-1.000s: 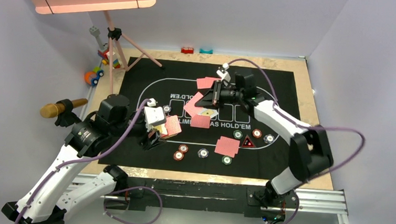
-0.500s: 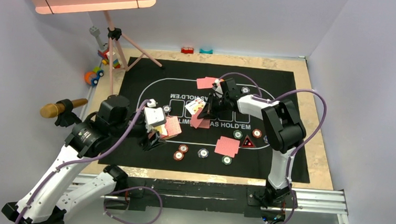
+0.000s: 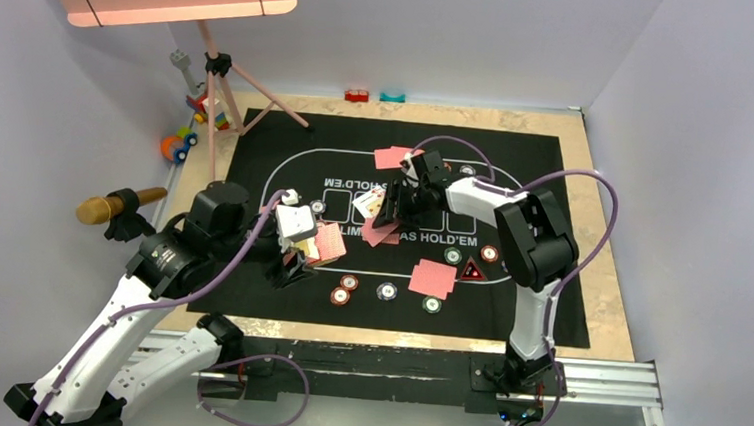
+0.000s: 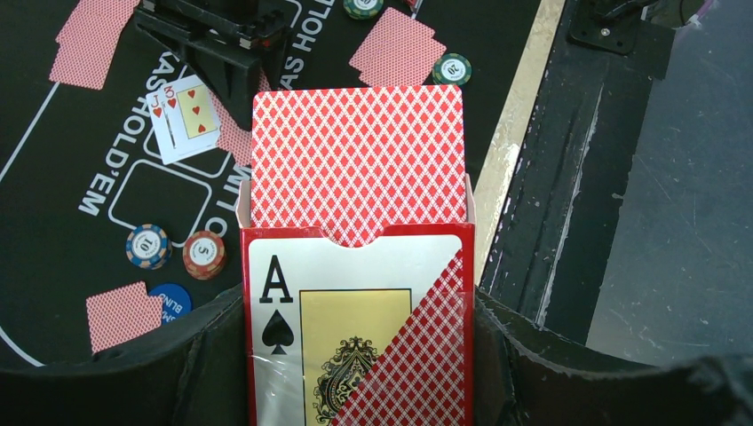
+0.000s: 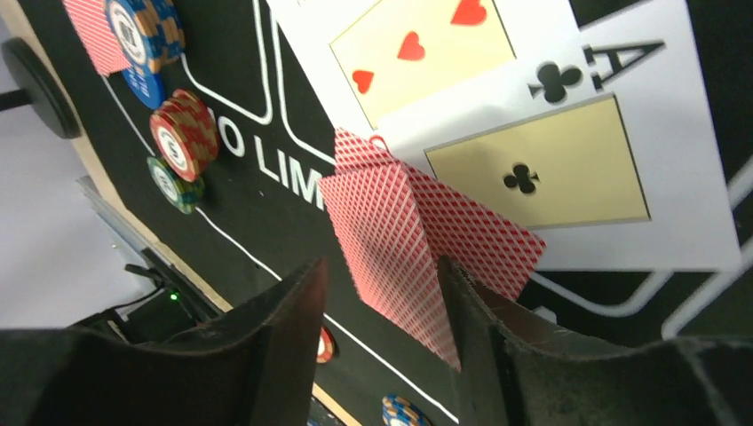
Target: Distribute texas hold em gaming equipment
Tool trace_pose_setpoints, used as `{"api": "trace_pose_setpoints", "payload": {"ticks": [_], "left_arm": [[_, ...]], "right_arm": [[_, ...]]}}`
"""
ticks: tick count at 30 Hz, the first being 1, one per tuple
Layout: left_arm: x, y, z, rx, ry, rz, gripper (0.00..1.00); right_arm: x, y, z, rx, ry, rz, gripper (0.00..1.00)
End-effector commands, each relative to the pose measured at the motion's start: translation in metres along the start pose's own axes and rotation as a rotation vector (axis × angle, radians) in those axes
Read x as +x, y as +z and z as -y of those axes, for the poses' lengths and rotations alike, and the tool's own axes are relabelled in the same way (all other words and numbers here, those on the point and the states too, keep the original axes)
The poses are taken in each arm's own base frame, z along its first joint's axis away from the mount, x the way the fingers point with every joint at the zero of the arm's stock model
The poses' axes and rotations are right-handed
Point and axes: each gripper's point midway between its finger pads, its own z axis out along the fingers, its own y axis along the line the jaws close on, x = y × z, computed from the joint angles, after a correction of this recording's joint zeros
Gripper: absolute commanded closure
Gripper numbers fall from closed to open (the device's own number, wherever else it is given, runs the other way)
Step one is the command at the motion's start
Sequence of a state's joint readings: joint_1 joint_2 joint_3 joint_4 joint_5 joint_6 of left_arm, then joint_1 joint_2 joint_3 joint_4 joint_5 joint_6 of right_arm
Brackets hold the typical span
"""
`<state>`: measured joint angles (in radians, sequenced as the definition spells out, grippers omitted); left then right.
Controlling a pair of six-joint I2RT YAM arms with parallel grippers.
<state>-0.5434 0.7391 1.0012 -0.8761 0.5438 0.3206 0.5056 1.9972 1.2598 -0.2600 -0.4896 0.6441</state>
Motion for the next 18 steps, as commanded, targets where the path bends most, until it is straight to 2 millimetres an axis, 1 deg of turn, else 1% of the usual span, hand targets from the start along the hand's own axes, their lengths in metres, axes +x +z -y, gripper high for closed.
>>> {"api": "trace_pose_setpoints", "payload": {"ticks": [1,5,9,11,13,15,18], "left_arm": [[-0.018,-0.003,0.000,-0.001,0.019,0.071,1.00],[-0.017,-0.003,0.001,0.003,0.017,0.071,1.00],[-0.017,-0.003,0.000,-0.001,0.017,0.071,1.00],[-0.016,-0.003,0.000,-0.002,0.016,0.067,1.00],[-0.014,-0.002,-0.001,-0.005,0.013,0.062,1.00],[-0.013,0.000,-0.003,-0.014,-0.003,0.057,1.00],[-0.013,0.002,-0.004,-0.013,-0.010,0.056,1.00]], "right_arm": [[-0.004,-0.026,0.007,0.110,-0.039,0.053,0.43],[-0.010,-0.057,-0.001,0.170,-0.082,0.113,0.31],[-0.010,-0.088,-0.009,0.202,-0.131,0.159,0.27],[-0.009,-0.107,-0.017,0.200,-0.149,0.190,0.26],[-0.008,-0.127,-0.032,0.170,-0.174,0.233,0.25],[-0.006,-0.148,-0.054,0.144,-0.225,0.284,0.25],[0.003,-0.167,-0.089,0.137,-0.330,0.309,0.24]]}}
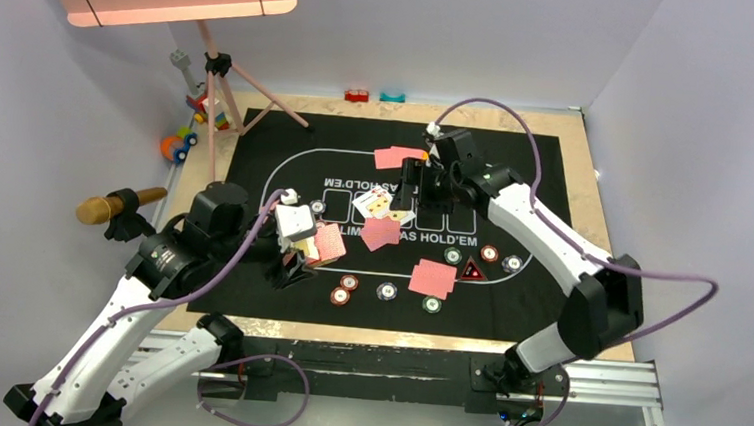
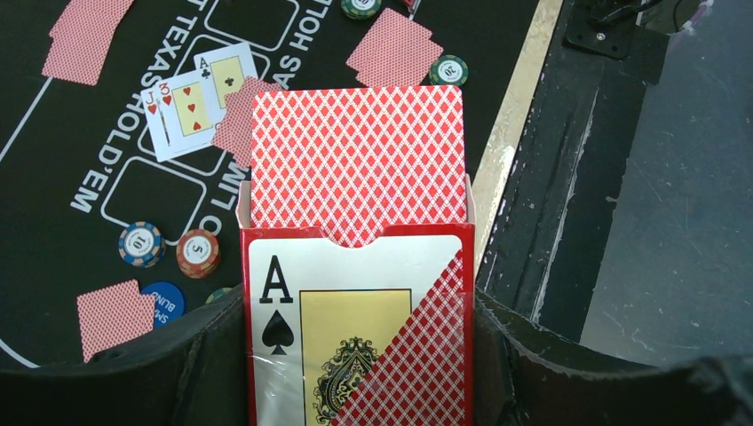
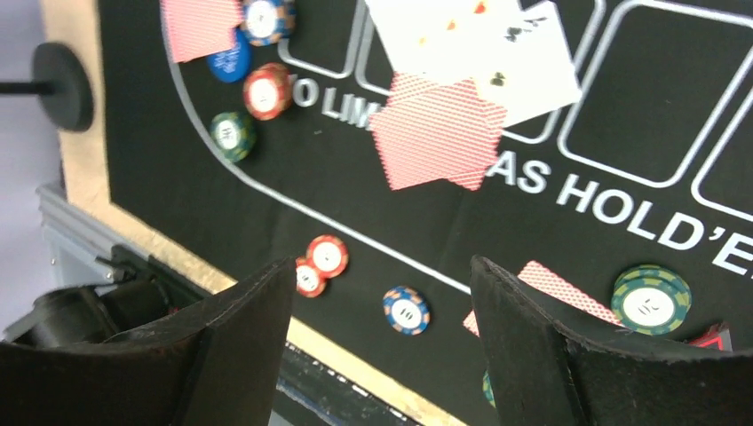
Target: Distribute texas hold em gaming equipment
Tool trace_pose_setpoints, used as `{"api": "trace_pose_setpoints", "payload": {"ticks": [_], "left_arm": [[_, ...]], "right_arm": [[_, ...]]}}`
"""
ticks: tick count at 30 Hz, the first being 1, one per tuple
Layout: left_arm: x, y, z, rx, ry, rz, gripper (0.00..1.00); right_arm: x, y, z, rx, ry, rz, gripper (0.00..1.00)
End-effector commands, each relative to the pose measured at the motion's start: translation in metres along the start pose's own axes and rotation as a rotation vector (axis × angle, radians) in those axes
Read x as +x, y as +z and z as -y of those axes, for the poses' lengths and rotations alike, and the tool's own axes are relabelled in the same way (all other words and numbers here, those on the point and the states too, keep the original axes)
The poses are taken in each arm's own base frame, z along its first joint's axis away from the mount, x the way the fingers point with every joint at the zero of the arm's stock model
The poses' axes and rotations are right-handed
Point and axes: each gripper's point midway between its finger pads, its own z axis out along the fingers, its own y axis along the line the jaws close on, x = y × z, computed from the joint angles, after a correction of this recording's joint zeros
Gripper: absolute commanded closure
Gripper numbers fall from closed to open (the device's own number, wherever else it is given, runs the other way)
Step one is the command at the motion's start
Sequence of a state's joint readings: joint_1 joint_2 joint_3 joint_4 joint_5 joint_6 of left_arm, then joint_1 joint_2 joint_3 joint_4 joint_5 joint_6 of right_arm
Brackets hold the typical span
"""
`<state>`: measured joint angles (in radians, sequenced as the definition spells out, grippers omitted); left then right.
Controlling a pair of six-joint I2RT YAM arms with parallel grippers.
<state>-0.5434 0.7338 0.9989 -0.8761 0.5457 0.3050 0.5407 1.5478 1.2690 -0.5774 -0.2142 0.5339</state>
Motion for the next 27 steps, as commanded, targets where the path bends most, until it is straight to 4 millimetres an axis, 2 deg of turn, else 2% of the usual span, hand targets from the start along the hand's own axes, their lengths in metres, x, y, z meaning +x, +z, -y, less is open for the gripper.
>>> {"api": "trace_pose_setpoints", "payload": {"ticks": [1,6,11,18,27], "left_arm": [[-0.014,0.004,-0.006,-0.012,0.004,0.055,1.00],[-0.015,0.005,-0.010,-0.024,0.017,0.052,1.00],[-0.013,0.006,-0.012,-0.031,0.025,0.041,1.00],[-0.015,0.007,-0.015,-0.040,0.026,0.049,1.00],[-0.017,0.007,-0.016,-0.045,0.026,0.056,1.00]], "right_arm": [[-0.008,-0.044,-0.049,-0.017,-0.172,0.066,0.24],[0.007,-0.055,-0.085,-0.039,-0.262,0.033,0.24],[0.024,-0.059,-0.112,-0.071,-0.321,0.011,0.24],[0.047,-0.061,-0.140,-0.137,-0.358,-0.029,0.25],[0.055,-0.061,-0.164,-0.160,-0.383,-0.048,0.25]]}}
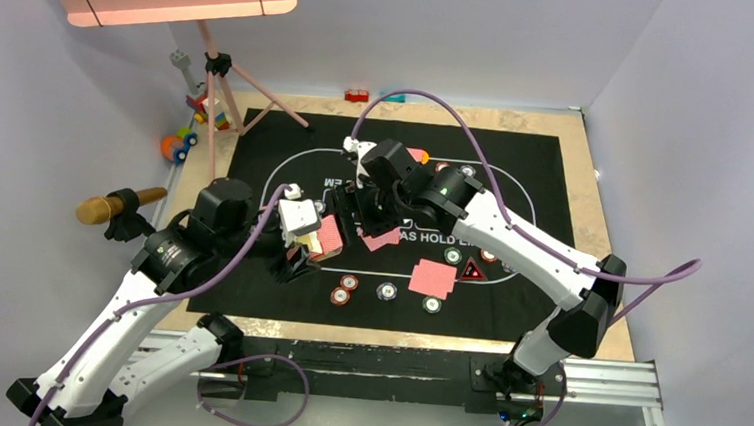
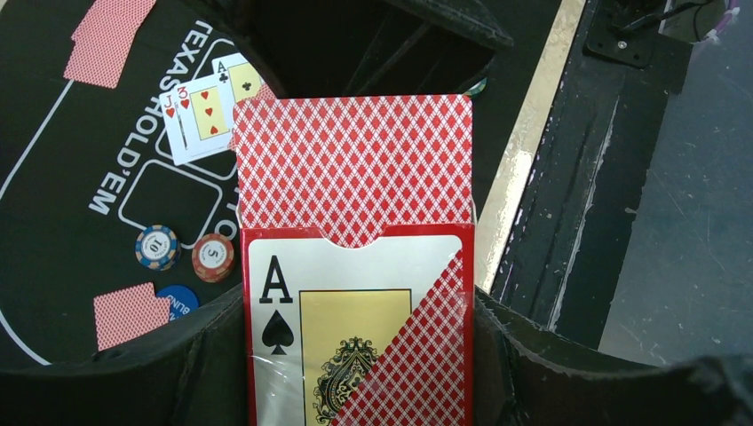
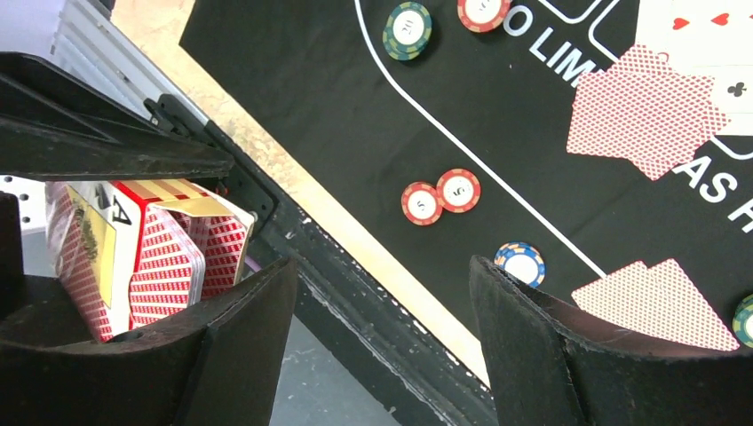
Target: Distribute texas hold em gaming equipment
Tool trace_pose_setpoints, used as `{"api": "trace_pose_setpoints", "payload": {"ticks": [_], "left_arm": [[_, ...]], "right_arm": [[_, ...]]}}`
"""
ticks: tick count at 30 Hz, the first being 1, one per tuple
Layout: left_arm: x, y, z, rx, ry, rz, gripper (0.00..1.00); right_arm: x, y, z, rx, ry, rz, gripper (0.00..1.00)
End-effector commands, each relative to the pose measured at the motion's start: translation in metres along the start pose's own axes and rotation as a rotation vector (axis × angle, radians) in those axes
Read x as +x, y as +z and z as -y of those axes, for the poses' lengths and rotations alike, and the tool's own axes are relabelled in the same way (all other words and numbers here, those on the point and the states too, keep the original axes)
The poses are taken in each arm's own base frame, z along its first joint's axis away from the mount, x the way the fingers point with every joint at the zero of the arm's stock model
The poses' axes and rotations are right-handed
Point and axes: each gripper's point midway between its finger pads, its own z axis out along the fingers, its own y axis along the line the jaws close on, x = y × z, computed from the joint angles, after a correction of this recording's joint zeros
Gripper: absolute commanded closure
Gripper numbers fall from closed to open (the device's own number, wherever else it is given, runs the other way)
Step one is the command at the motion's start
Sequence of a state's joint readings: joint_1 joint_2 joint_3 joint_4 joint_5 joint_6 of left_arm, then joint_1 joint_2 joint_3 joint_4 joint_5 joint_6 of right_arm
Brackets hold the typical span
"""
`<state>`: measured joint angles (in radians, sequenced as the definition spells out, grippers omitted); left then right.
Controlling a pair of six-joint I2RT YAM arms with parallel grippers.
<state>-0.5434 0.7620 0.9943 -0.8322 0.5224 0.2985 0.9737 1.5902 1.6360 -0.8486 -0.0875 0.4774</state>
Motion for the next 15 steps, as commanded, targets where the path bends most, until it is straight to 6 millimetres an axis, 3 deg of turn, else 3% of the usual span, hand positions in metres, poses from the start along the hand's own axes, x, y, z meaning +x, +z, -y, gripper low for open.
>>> {"api": "trace_pose_setpoints", "payload": {"ticks": [1,10,15], "left_arm": [[-0.014,0.001,-0.006,-0.019,0.027,0.056,1.00],[-0.019,-0.001,-0.005,-0.019,0.029,0.068,1.00],[-0.018,-0.003,-0.005,-0.021,0.028,0.062,1.00]], "right_arm": [[-0.009,-0.005,-0.014,-0.015,-0.003,0.027,0.25],[0.001,0.002,-0.008,0.045,-0.013,-0.009,0.25],[-0.011,-0.014,0.007,0.137,-0.036,0.031,0.24]]}}
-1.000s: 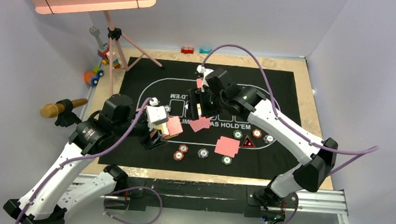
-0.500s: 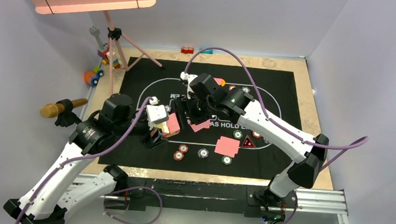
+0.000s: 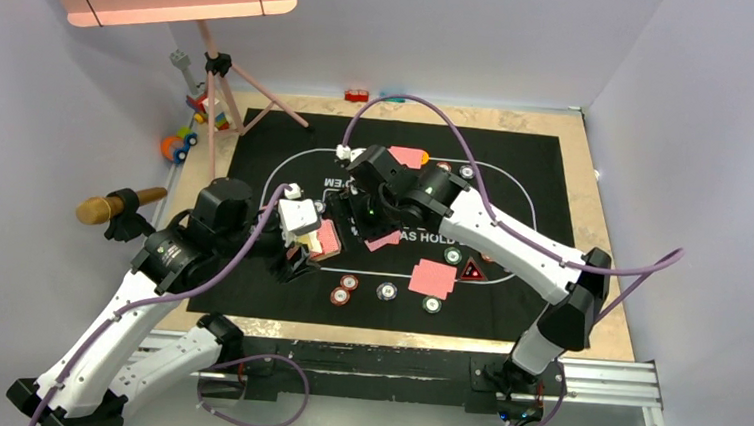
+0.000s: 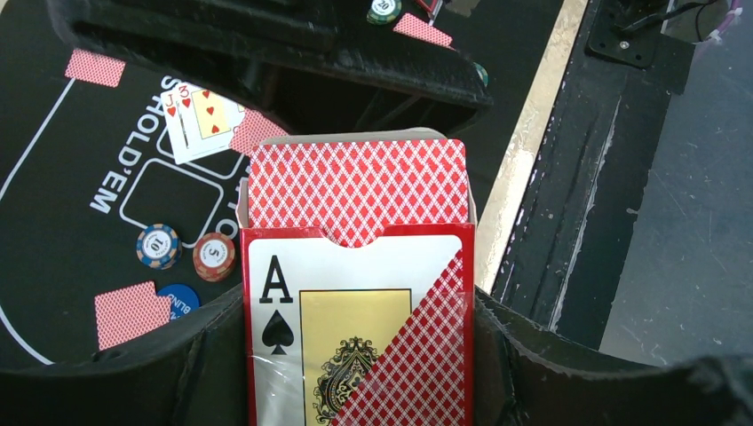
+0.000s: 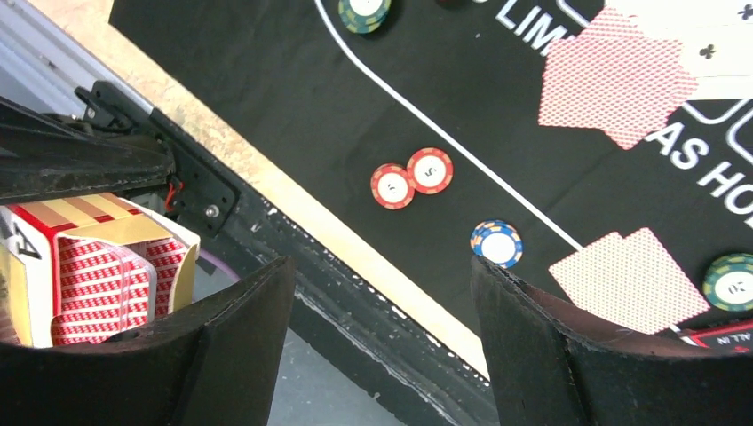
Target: Distribute texas hold em gaming equipment
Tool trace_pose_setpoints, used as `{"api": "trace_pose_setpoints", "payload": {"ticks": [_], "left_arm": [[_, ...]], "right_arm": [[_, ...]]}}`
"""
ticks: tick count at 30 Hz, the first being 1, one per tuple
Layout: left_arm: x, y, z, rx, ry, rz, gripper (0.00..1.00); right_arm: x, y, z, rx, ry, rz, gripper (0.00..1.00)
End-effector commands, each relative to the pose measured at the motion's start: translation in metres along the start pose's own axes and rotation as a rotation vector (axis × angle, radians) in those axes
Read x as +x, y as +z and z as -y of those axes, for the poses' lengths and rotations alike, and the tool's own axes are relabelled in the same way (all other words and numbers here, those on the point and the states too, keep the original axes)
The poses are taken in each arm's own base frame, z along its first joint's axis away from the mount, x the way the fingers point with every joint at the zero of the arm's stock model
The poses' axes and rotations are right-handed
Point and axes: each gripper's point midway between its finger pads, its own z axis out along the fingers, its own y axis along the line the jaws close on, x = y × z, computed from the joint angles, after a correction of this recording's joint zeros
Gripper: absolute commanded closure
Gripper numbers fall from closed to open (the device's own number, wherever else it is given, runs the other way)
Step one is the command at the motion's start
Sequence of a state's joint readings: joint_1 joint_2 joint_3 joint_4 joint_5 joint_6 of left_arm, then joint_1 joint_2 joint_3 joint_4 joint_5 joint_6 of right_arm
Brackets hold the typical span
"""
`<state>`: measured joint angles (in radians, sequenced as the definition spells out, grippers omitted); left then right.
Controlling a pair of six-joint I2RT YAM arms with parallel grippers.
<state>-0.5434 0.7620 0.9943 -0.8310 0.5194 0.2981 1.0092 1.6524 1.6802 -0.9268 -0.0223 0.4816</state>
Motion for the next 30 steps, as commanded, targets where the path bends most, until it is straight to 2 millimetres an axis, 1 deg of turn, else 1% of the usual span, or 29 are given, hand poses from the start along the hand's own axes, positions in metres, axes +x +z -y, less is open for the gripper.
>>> {"api": "trace_pose_setpoints", "payload": {"ticks": [1,4,6,7,8,10,11,12,14,18,20,28,30], "left_arm": [[-0.017,-0.003,-0.004,-0.017,0.027,0.060,1.00],[-0.014,-0.004,-0.003,-0.016,0.028,0.054,1.00],[-0.013,-0.003,-0.002,-0.013,0.025,0.053,1.00],[-0.013,-0.003,-0.002,-0.013,0.024,0.053,1.00],[-0.012,-0.003,-0.002,-0.011,0.023,0.052,1.00],[-0.012,-0.003,-0.002,-0.012,0.025,0.052,1.00],[-0.012,-0.003,-0.002,-0.013,0.026,0.052,1.00],[-0.012,-0.003,-0.002,-0.012,0.025,0.050,1.00],[-0.012,-0.003,-0.002,-0.011,0.025,0.050,1.00],[-0.015,-0.003,-0.003,-0.014,0.028,0.055,1.00],[-0.016,-0.003,-0.004,-0.019,0.032,0.056,1.00],[-0.016,-0.001,-0.006,-0.022,0.030,0.056,1.00],[-0.016,-0.001,-0.007,-0.025,0.031,0.055,1.00]], "right_arm": [[-0.027,-0.033,0.010,0.076,-0.012,0.117,0.23],[-0.035,-0.053,0.024,0.091,0.018,0.162,0.21],[-0.042,-0.066,0.027,0.043,0.053,0.208,0.19],[-0.042,-0.072,0.030,0.022,0.076,0.225,0.17],[-0.048,-0.078,0.021,-0.073,0.098,0.258,0.16],[-0.053,-0.086,0.012,-0.246,0.153,0.300,0.13],[-0.048,-0.087,0.006,-0.337,0.179,0.304,0.11],[-0.048,-0.090,-0.002,-0.425,0.204,0.313,0.10],[-0.048,-0.094,-0.025,-0.614,0.222,0.312,0.08],[-0.047,-0.087,-0.050,-0.814,0.259,0.253,0.06],[-0.050,-0.085,-0.059,-0.867,0.256,0.251,0.05],[-0.046,-0.063,-0.092,-0.941,0.241,0.170,0.03],[-0.044,-0.058,-0.098,-0.959,0.253,0.156,0.04]]}}
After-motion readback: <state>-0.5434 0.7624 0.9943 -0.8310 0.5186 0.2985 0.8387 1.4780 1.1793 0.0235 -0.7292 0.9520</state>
